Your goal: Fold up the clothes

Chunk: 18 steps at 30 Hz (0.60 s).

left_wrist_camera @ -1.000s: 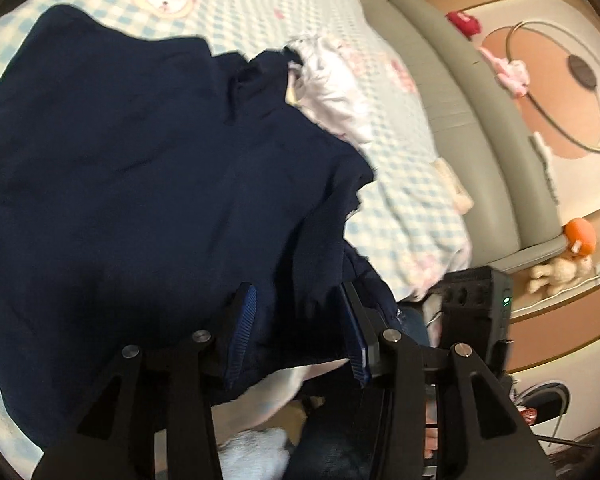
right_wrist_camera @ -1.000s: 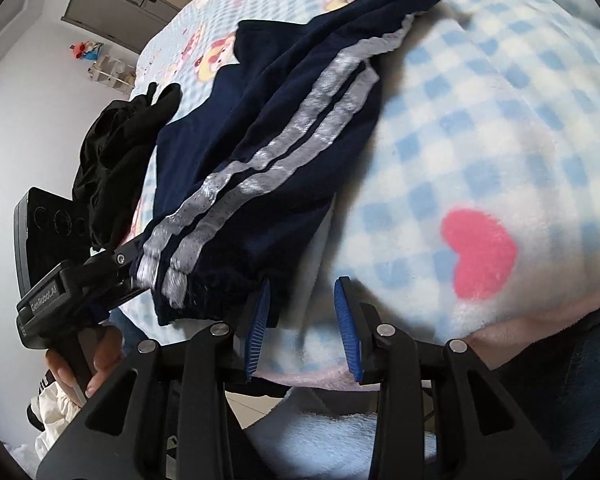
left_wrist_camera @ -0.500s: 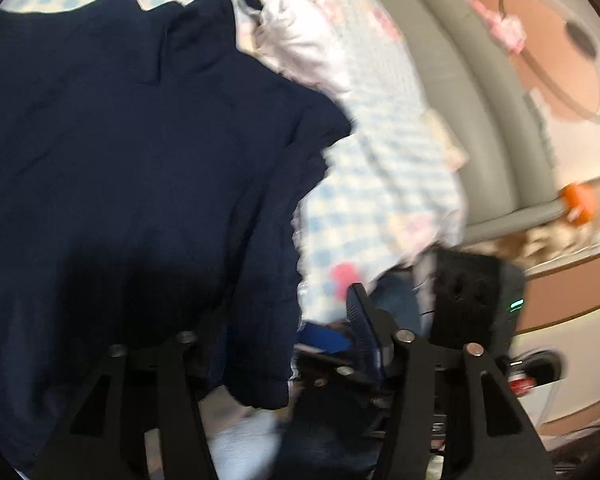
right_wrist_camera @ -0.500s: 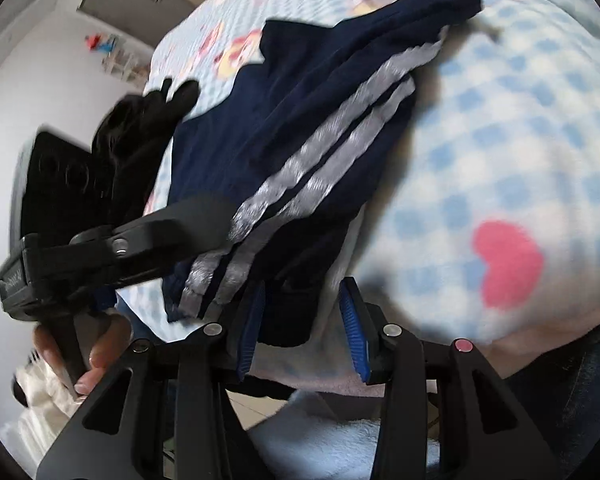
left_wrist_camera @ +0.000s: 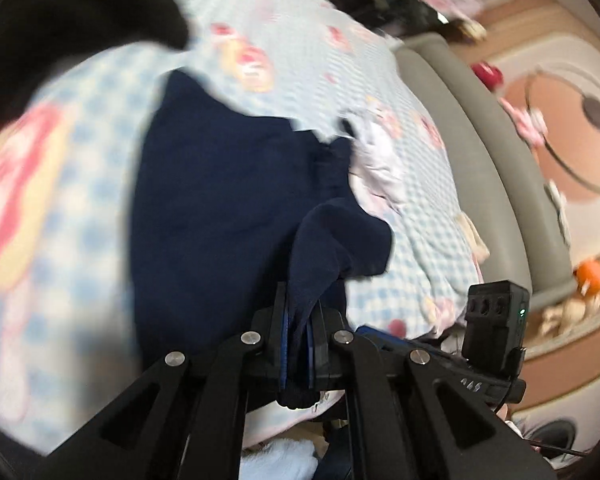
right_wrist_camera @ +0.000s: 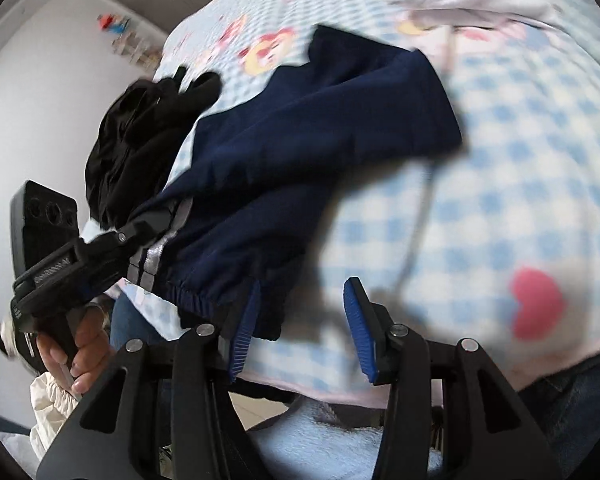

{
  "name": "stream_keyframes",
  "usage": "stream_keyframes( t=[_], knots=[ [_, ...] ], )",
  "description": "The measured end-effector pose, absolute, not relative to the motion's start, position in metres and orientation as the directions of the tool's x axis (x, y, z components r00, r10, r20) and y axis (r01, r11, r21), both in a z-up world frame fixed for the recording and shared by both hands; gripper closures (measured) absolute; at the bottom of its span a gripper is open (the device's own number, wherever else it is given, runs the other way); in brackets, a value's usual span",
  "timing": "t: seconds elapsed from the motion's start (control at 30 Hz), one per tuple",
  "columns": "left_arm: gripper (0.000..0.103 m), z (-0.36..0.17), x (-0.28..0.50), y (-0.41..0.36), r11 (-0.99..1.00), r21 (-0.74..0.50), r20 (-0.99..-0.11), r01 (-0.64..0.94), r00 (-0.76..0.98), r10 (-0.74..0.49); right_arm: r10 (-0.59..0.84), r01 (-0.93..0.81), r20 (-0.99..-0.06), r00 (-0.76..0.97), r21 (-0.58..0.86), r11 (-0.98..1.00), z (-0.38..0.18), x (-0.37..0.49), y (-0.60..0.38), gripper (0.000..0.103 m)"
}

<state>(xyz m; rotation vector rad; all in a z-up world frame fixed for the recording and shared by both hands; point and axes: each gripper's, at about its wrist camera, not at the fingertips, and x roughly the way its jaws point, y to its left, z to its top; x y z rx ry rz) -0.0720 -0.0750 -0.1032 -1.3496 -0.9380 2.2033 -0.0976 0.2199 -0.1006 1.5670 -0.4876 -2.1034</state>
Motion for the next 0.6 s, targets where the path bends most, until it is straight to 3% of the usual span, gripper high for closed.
stream_keyframes(
  t=[0.33,0.47,0.6],
  knots=[
    [0.096,-0.121,-0.056,-0.111,-0.677,-0.733,-0.605,0.056,-0.509,0.613,-0.524,0.184,-0.828,-0.199,0.494,-0.850,-0.113,-0.097,0.176,0.057],
    [0.094,-0.153,-0.065,-0.099,-0.678,-0.727,-0.652,0.107,-0.418,0.633,-0.520,0.234,-0.823,-0.228,0.472,-0.850,-0.110,-0.103,0.170,0.043],
    [0.092,-0.157,-0.054,-0.099,-0.699,-0.702,-0.669,0.136,-0.464,0.581,-0.522,0.174,-0.835,-0.176,0.495,-0.851,-0.135,-0.108,0.171,0.045]
  ],
)
